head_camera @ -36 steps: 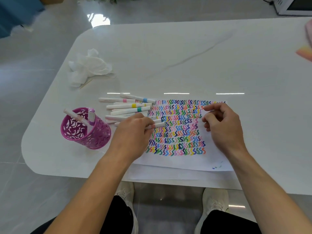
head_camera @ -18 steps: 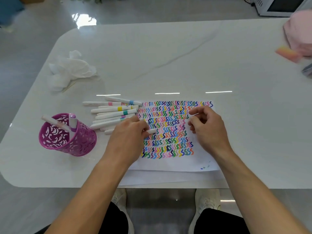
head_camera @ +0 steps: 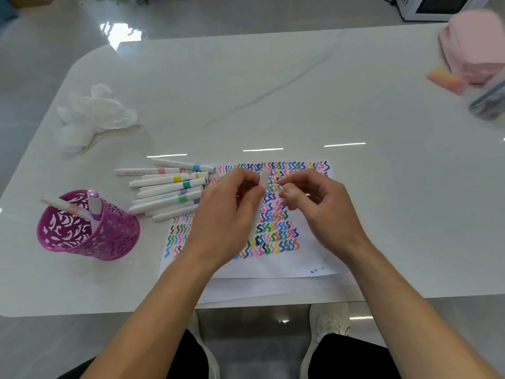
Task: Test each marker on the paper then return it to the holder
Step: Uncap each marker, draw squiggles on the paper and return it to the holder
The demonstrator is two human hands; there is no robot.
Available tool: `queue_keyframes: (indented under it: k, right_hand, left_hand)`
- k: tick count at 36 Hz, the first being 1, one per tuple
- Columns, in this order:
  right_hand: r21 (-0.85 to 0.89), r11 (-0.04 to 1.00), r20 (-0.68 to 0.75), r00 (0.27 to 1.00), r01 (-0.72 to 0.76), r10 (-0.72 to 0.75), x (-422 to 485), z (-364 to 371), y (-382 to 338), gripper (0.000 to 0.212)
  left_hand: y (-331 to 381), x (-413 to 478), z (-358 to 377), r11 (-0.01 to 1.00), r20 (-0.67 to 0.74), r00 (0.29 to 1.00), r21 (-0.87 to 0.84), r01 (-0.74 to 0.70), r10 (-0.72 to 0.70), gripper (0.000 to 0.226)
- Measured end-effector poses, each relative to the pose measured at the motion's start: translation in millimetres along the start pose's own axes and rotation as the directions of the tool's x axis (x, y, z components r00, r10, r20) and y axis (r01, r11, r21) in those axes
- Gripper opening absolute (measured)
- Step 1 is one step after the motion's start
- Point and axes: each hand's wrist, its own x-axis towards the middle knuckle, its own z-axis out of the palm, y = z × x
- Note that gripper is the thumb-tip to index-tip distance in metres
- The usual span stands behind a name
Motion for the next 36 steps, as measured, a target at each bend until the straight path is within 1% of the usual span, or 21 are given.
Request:
queue_keyframes:
  k: [3,5,8,10,14,17,21,24,27,29,32,36]
  right_hand:
    - [0.023,1.000,0.095,0.995,0.020,-0.022,-2,0,-2,0.012]
    - [0.042,0.999,0.134,0.991,0.003,-0.009,-3,-1,-3,0.017]
    - [0.078,0.996,0.167,0.986,-0.030,0.016,-2,-6,-4,0.018]
    - [0.036,0.999,0.165,0.986,-0.020,0.014,-2,-11,-3,0.016]
    - [-0.117,0.993,0.148,0.989,0.017,0.001,-1,-21,2,0.012]
    - [-0.237,0.970,0.139,0.990,0.056,-0.024,0,-27,3,0.011]
    - [-0.405,0.908,0.189,0.982,0.102,-0.026,0,-29,4,0.015]
    - [-0.437,0.895,0.224,0.974,0.087,0.015,-3,-28,8,0.016]
    - [-0.449,0.890,0.240,0.970,0.079,0.035,-3,-31,10,0.020]
    - [-0.484,0.871,0.252,0.967,0.086,0.045,-3,-33,10,0.028]
    - [-0.521,0.847,0.251,0.968,0.107,0.031,-3,-32,8,0.043]
    - [-0.540,0.835,0.226,0.974,0.107,0.021,0,-31,6,0.041]
  left_hand:
    - [4,1,10,0.978,0.029,0.998,-0.199,0.066,-0.061,0.009]
    - [7,2,13,0.946,0.076,0.994,-0.309,0.098,-0.078,0.020]
    - [11,3,14,0.937,0.118,0.993,-0.343,0.066,-0.027,0.035]
    - [13,6,16,0.950,0.115,0.993,-0.308,0.061,-0.026,0.033]
    - [11,11,19,0.979,0.096,0.995,-0.193,0.059,-0.041,0.017]
    - [10,13,18,0.996,0.114,0.993,-0.082,0.017,-0.008,0.009]
    - [8,11,18,0.984,0.240,0.968,0.139,-0.111,0.076,0.004]
    - [11,9,19,0.946,0.324,0.936,0.235,-0.222,0.139,0.020]
    - [13,10,21,0.929,0.348,0.924,0.264,-0.259,0.158,0.025]
    - [13,10,21,0.924,0.340,0.926,0.276,-0.265,0.164,0.025]
    - [11,10,22,0.935,0.321,0.931,0.242,-0.260,0.175,0.023]
    - [9,12,22,0.948,0.276,0.944,0.209,-0.241,0.179,0.022]
